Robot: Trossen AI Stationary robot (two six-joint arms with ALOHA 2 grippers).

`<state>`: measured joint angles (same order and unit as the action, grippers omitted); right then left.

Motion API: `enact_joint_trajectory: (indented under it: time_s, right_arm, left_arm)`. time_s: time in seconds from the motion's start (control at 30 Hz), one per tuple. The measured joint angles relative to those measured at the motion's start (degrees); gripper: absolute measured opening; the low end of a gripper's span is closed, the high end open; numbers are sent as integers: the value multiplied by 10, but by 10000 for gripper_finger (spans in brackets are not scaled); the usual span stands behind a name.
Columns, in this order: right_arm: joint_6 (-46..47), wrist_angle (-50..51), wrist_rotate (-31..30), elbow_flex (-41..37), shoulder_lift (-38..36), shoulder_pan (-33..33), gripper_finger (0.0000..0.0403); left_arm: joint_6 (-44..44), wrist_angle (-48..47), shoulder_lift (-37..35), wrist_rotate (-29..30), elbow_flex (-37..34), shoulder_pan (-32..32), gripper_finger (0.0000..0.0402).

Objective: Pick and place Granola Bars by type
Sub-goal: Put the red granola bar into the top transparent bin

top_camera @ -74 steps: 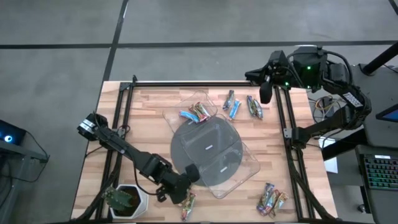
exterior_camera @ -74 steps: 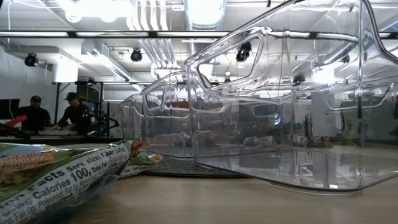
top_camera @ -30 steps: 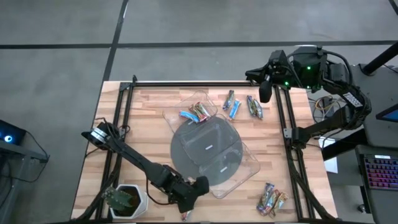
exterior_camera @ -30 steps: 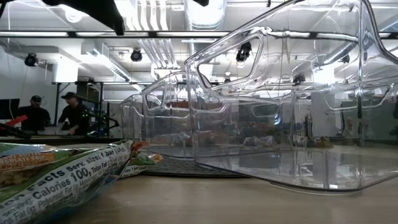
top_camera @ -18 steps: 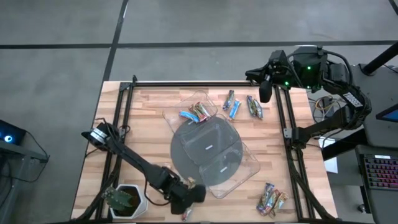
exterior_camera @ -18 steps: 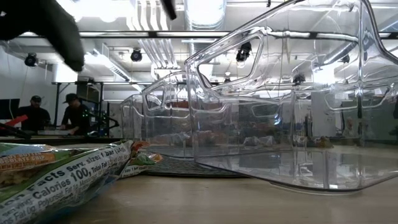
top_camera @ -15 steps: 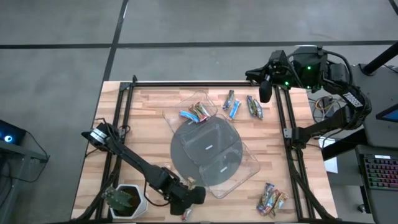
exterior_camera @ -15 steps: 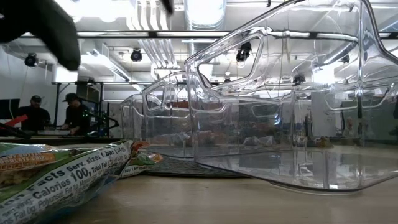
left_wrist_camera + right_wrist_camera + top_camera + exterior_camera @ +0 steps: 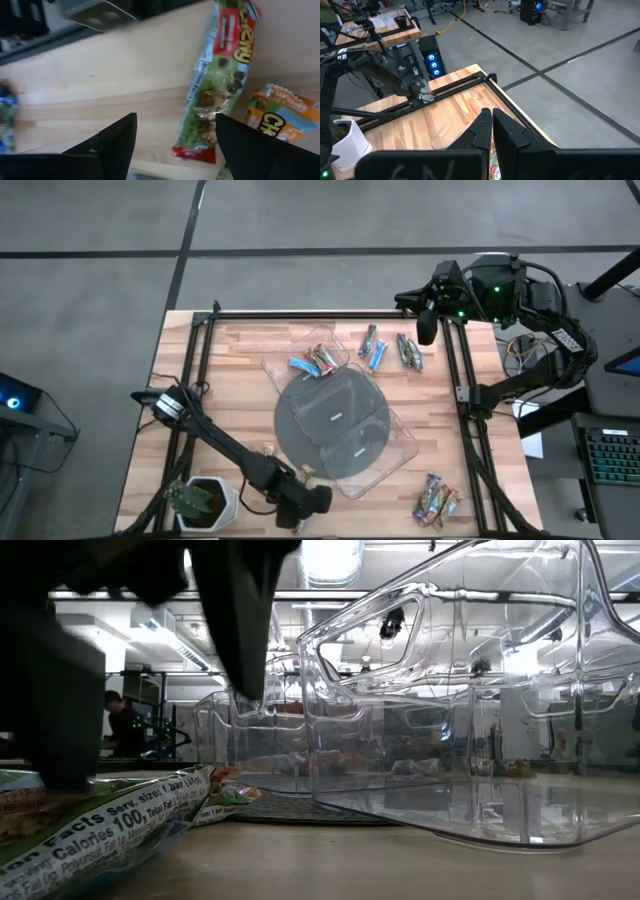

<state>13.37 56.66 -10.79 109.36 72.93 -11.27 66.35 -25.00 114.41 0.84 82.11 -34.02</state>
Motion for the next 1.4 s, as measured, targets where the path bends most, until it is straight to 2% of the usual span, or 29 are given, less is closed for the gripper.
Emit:
enact_joint_trajectory:
  time_s: [0.47, 0.83, 1.4]
  right_arm:
    - [-2, 0, -10, 0, 0, 0, 8]
    - [-2, 0, -14, 0, 0, 0, 9]
    - [-6, 0, -14, 0, 0, 0, 9]
  left_arm:
    - [-2, -5, 34, 10, 2, 0, 244]
    - [-4, -22, 34, 7, 3, 0, 152]
    - [-20, -59, 36, 28, 23, 1, 102]
